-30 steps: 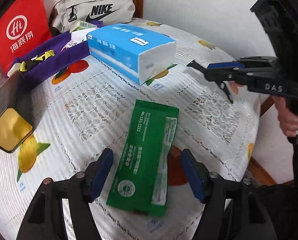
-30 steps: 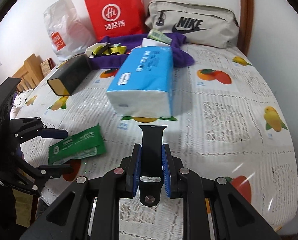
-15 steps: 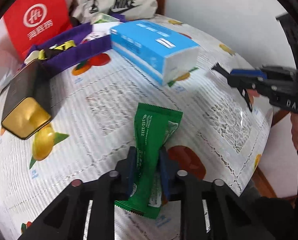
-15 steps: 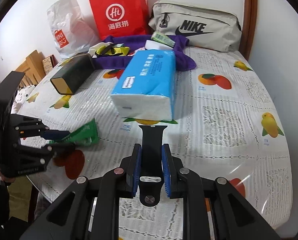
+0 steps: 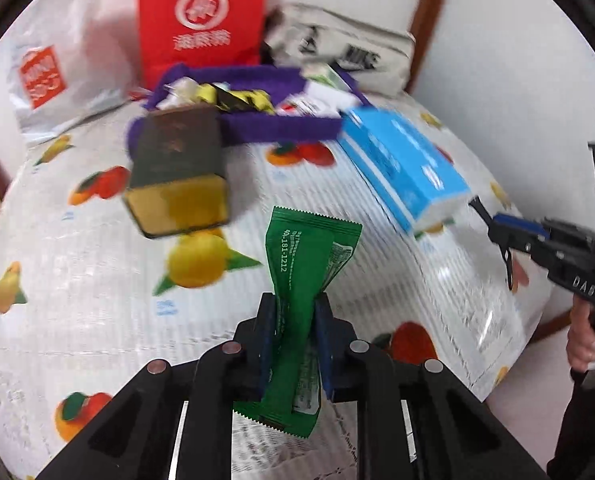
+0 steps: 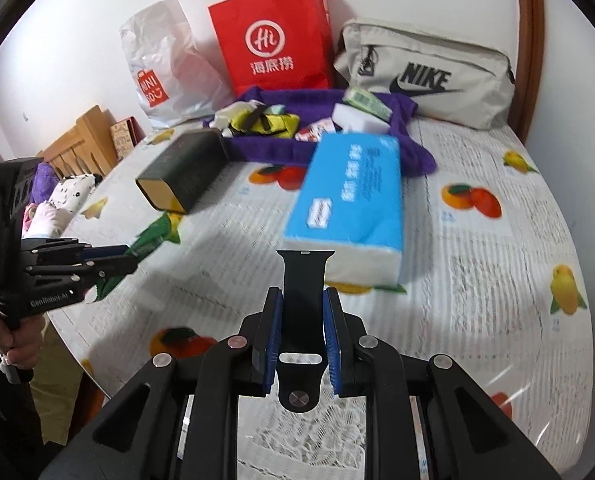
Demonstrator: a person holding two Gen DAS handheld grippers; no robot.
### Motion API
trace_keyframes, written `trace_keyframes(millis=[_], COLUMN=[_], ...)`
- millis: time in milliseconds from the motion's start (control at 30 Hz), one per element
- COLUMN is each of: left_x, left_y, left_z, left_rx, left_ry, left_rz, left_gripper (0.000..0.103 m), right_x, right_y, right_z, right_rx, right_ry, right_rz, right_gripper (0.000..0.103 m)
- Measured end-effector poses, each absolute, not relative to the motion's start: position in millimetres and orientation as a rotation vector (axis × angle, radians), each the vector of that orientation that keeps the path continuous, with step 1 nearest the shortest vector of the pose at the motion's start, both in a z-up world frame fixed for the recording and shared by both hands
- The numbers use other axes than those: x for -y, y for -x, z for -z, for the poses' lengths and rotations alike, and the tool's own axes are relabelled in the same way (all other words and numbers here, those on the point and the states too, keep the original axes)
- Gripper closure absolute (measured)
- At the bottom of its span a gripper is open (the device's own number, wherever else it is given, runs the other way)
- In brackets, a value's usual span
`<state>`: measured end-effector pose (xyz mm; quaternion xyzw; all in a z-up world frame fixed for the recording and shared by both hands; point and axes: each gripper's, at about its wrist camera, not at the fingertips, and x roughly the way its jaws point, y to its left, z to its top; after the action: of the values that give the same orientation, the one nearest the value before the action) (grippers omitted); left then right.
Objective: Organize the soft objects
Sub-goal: 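Lift the green packet with the left tool while the right tool lifts the black strap, then carry the green packet in the left tool while the right tool carries the strap over the towel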
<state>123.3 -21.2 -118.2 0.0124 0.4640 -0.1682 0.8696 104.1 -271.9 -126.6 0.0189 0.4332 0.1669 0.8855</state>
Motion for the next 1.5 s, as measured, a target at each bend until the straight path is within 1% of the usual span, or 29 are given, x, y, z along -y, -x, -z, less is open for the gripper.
trace_keyframes(millis=[233, 700, 1133, 1500], left_x=[6.8, 2.6, -1.8, -4.4], left_y=[-134.4, -181.7, -242.6, -303.7], left_z=[89.0, 47.8, 46.7, 54.2], left_rx=[-0.93, -0.875, -0.874, -0.884], left_ry=[-0.033, -0.008, 0.018, 0.023], left_rz=[0.246, 0.222, 0.22, 0.242], left_gripper=[0.085, 0.085, 0.085, 0.085], right_x=[264.7, 262.0, 257.1, 253.6], right_y=[-122.9, -169.3, -228.4, -292.1], right_z=[99.2, 74.5, 70.3, 80.9], right_rx=[-0.875, -0.863, -0.873, -0.888], right_ry=[-0.017, -0.031, -0.023, -0.026], right_rz=[-0.327, -0.34, -0.335, -0.321], right_gripper=[0.083, 0.083, 0.083, 0.083])
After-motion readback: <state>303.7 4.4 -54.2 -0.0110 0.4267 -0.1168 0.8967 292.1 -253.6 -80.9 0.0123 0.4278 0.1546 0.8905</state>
